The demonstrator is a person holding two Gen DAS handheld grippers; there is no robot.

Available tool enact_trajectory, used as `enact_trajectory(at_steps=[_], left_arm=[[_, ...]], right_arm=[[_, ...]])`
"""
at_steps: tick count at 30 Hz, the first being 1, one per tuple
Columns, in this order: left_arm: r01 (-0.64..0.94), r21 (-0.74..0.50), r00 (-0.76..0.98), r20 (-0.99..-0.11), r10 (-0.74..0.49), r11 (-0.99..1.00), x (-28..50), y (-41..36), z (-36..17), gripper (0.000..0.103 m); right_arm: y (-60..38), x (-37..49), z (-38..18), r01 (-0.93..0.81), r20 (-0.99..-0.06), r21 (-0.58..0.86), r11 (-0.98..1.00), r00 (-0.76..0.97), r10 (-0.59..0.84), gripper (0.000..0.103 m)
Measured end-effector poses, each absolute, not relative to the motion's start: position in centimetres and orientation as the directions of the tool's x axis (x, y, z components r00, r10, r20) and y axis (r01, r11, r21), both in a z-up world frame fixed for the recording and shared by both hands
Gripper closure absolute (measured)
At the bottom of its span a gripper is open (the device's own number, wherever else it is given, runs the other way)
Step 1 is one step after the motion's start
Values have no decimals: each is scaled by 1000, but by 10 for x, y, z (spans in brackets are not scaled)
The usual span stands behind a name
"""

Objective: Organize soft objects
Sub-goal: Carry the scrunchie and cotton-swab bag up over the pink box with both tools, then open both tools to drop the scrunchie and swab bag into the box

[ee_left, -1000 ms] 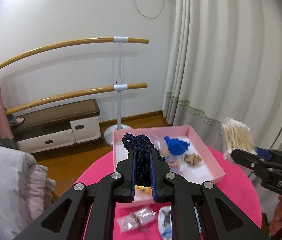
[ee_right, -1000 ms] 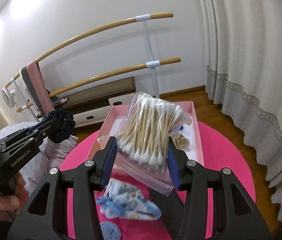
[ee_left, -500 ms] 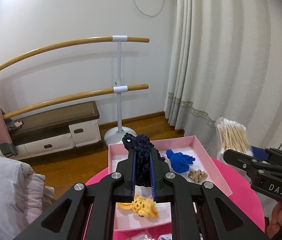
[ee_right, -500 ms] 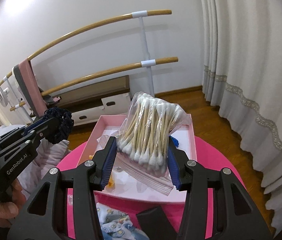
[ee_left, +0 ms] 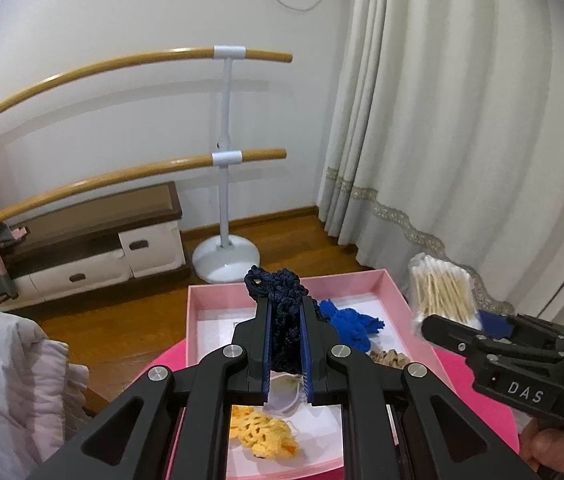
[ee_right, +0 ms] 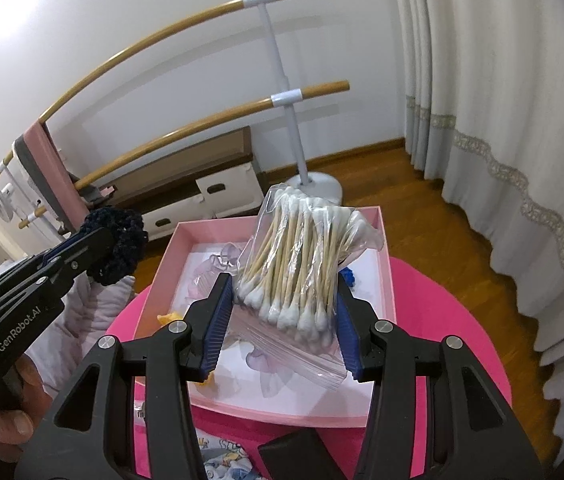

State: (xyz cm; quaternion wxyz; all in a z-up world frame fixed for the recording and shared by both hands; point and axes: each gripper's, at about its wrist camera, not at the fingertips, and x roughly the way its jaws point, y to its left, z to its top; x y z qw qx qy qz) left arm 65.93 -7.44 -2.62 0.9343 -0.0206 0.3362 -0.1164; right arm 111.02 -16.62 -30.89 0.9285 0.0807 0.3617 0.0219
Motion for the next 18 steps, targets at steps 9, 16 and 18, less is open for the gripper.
enact_trajectory(at_steps=[9,16,18], left_arm=[[193,-160,686,-684,-250,968,720,-77,-47,91],[199,-151,665,-705,-247,968,746,-82,-53,66],[195,-138,676,-698,-235,971,741,-82,-54,30]], right_arm=[[-174,1128,-328,38,-709,173,984,699,98,57],[-179,1133,-338,54,-726,185,981,680,100,54],[-179,1134,-341,55,-729,190,980,676,103,47]])
